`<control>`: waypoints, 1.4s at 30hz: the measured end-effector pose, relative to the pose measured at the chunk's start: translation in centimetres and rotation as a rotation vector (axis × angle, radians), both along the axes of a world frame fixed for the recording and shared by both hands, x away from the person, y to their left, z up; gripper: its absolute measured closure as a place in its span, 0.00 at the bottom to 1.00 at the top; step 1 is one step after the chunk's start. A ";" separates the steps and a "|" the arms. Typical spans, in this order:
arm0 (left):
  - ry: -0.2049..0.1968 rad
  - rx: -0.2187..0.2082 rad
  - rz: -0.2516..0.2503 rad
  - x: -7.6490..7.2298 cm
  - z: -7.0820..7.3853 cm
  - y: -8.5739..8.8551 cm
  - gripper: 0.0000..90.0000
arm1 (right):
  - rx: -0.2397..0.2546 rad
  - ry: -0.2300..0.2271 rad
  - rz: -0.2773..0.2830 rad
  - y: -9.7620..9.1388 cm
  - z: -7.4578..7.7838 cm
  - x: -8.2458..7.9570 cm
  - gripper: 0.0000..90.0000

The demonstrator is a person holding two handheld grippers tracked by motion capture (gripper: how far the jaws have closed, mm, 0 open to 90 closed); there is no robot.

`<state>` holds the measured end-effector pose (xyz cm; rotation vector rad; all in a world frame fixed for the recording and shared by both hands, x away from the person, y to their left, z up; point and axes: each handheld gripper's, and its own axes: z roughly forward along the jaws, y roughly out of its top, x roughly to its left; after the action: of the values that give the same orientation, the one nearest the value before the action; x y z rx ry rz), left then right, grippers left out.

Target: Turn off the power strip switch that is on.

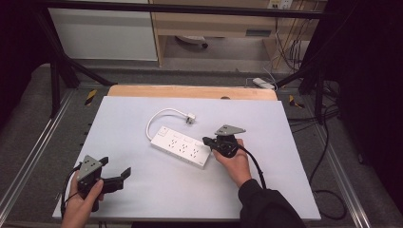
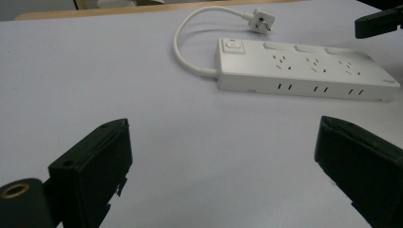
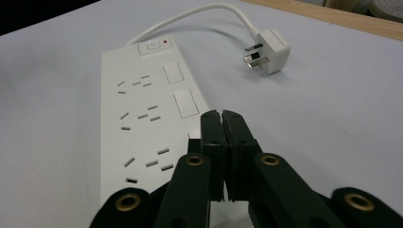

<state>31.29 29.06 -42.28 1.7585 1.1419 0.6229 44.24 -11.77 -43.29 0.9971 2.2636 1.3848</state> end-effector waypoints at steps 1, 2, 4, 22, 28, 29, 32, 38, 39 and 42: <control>0.000 -0.001 0.000 0.0 0.0 0.0 0.06 | 0.005 0.002 -0.002 -0.1 0.1 0.0 0.95; 0.000 -0.001 0.000 0.0 0.0 0.0 0.06 | 0.007 0.002 -0.004 -0.1 0.1 0.0 0.94; 0.001 0.000 0.000 0.0 0.0 0.0 0.06 | 0.015 0.005 -0.005 -0.2 0.3 0.0 0.87; -0.001 0.000 0.001 0.0 0.0 0.0 0.06 | 0.062 0.004 -0.137 -2.0 3.5 -0.3 0.11; -0.002 -0.001 0.001 -0.1 0.0 0.0 0.06 | 0.067 -0.044 -0.195 -2.7 4.5 -0.5 0.08; -0.002 -0.002 0.001 -0.1 0.0 0.0 0.06 | 0.067 -0.050 -0.197 -2.8 4.7 -0.6 0.07; 0.000 -0.001 0.001 -0.1 0.0 0.0 0.06 | 0.071 -0.073 -0.198 -3.4 5.2 -0.8 0.04; 0.000 -0.001 0.003 -0.1 0.0 0.0 0.06 | 0.083 -0.114 -0.233 -5.1 6.2 -1.3 0.02; 0.000 -0.001 0.002 -0.1 0.0 0.0 0.06 | 0.088 -0.112 -0.237 -5.4 6.3 -1.5 0.02; 0.000 0.000 0.001 -0.1 0.0 0.0 0.06 | 0.090 -0.128 -0.245 -6.4 6.7 -1.8 0.03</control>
<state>31.15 29.03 -42.31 1.7580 1.1429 0.6238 42.45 -18.21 -36.61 1.1359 1.9300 1.4107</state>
